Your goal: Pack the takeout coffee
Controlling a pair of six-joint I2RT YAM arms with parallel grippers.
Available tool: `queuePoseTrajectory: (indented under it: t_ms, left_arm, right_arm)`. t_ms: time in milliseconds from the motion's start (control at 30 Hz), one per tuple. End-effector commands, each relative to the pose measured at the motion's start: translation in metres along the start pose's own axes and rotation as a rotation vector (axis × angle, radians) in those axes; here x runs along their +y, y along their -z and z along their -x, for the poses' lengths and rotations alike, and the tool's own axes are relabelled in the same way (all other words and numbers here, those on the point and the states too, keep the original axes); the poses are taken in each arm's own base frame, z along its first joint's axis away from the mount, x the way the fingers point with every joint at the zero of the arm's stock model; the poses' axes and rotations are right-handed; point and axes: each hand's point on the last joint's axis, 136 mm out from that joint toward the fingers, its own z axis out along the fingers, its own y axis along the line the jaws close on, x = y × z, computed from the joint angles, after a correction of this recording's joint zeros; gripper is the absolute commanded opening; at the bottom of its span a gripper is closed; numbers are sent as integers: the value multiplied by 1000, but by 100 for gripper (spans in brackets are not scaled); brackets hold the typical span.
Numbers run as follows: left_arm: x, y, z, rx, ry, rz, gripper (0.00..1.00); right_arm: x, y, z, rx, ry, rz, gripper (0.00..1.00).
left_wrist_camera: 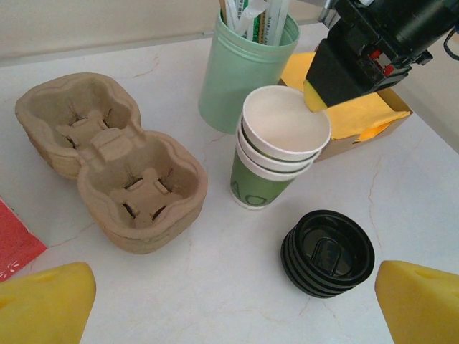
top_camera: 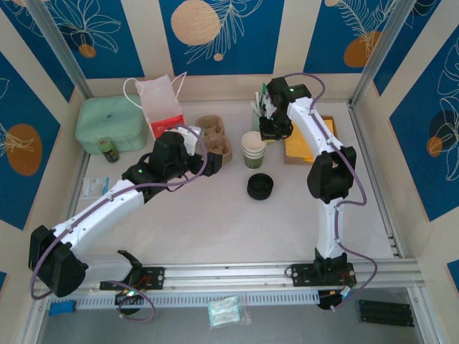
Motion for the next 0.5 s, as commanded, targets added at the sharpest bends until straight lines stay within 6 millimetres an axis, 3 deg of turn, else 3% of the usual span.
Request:
queuePoseTrajectory:
  t_ms: [0,467]
  left_arm:
    - [-3,4,1,-10,6,-1,99]
    - [-4,4,0,-14,24,-8,99]
  right_arm:
    - [6,10,-1,-3,16,0,0]
    - [21,64,8,-131,13,71,0]
